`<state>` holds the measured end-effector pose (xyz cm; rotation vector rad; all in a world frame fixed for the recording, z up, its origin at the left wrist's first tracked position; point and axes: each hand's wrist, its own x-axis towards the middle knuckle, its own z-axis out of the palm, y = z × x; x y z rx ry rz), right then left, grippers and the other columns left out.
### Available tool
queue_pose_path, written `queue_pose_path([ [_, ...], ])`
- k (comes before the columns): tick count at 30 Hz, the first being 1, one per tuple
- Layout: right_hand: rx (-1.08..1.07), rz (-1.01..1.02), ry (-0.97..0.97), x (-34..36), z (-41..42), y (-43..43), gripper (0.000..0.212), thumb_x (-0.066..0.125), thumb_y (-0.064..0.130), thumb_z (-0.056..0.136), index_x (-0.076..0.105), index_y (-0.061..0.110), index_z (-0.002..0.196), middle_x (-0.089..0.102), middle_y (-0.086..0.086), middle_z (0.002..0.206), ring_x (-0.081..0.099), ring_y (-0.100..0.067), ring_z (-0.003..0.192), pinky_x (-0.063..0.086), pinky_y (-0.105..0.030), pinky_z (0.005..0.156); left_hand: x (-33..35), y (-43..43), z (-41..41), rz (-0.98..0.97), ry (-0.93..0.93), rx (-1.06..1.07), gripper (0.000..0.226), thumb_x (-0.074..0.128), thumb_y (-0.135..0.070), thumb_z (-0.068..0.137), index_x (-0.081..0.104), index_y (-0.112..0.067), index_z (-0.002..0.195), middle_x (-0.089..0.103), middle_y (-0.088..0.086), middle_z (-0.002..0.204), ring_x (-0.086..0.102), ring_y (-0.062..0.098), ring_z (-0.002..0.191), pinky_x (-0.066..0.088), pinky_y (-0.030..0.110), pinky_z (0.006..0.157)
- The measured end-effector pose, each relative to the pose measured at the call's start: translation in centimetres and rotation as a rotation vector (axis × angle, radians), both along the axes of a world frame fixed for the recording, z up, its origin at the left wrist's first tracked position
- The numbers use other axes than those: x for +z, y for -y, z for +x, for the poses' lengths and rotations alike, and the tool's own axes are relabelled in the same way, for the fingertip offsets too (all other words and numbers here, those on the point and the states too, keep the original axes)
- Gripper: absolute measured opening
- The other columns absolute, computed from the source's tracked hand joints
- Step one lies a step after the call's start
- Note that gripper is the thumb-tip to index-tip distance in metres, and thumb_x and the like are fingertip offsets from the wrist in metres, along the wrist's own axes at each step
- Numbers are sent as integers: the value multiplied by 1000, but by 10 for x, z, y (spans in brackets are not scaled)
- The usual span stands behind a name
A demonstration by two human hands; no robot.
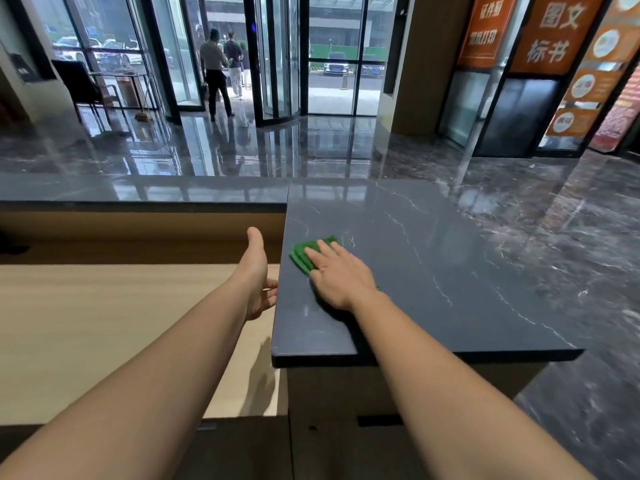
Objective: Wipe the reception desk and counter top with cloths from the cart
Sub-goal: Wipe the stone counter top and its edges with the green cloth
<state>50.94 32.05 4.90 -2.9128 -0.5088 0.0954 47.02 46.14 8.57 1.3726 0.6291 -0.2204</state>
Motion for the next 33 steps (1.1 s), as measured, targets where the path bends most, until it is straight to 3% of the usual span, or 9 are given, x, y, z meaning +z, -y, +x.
queue_pose_path([
  [3, -108, 1, -4, 3, -3, 49, 56, 27, 27, 101, 15, 30, 155, 5, 4, 164, 5, -17, 150, 9, -35, 122, 1, 3, -8, 63, -11, -15, 96, 18, -82, 83, 33, -10, 144, 54, 14, 99, 60, 22, 84, 52, 30, 62],
  [6, -241, -7, -19, 7, -11, 98, 56, 28, 27, 101, 15, 30, 155, 5, 6, 164, 5, -15, 150, 8, -30, 119, 1, -1, -14, 139, -50, -32, 97, 17, -85, 79, 36, -14, 143, 53, 15, 113, 62, 28, 102, 57, 38, 77],
  [9, -365, 17, -40, 10, -20, 129, 57, 30, 28, 100, 16, 31, 155, 5, 6, 164, 5, -14, 150, 10, -32, 118, 0, -6, -24, 135, -77, -60, 99, 19, -85, 79, 35, -12, 144, 51, 20, 124, 64, 31, 96, 58, 39, 69],
  [16, -601, -1, -3, 4, -34, 66, 58, 29, 24, 97, 19, 22, 154, 6, -5, 164, 6, -30, 149, 14, -43, 118, 1, -2, -37, 113, -42, -80, 101, 20, -86, 79, 33, -12, 145, 54, 23, 124, 67, 30, 86, 57, 37, 75],
  [19, -554, 44, 26, 0, -54, 7, 61, 33, 28, 96, 18, 19, 155, 6, -9, 163, 4, -32, 149, 9, -47, 119, 1, -1, -40, 107, -39, -62, 100, 20, -85, 80, 32, -12, 146, 53, 23, 124, 67, 27, 78, 57, 36, 79],
  [22, -453, 69, 24, 0, -74, -42, 65, 35, 34, 98, 10, 17, 156, 0, -12, 163, -2, -35, 149, 4, -51, 120, -1, -1, -44, 91, -18, -36, 101, 20, -84, 81, 32, -6, 144, 56, 20, 105, 65, 26, 74, 56, 34, 72],
  [27, -243, 46, 57, -3, -97, -73, 69, 41, 36, 98, 10, 18, 156, 1, -12, 163, -2, -35, 149, 5, -50, 120, -5, -2, -49, 74, -50, -72, 106, 16, -85, 80, 27, -5, 149, 50, 23, 135, 55, 38, 116, 44, 46, 100],
  [30, -82, 58, 95, -5, -96, -49, 59, 32, 35, 100, 16, 22, 155, 7, -6, 164, 4, -28, 150, 10, -45, 121, -5, 2, -49, 139, -11, -62, 94, 15, -81, 85, 42, -7, 135, 60, 20, 101, 59, 29, 81, 49, 35, 73],
  [33, 21, 53, 103, -2, -93, -10, 55, 29, 34, 100, 22, 27, 154, 12, 2, 163, 8, -20, 150, 12, -40, 120, -3, 8, -46, 202, 20, -73, 91, 15, -80, 85, 39, -9, 138, 55, 14, 86, 58, 24, 76, 50, 36, 77],
])
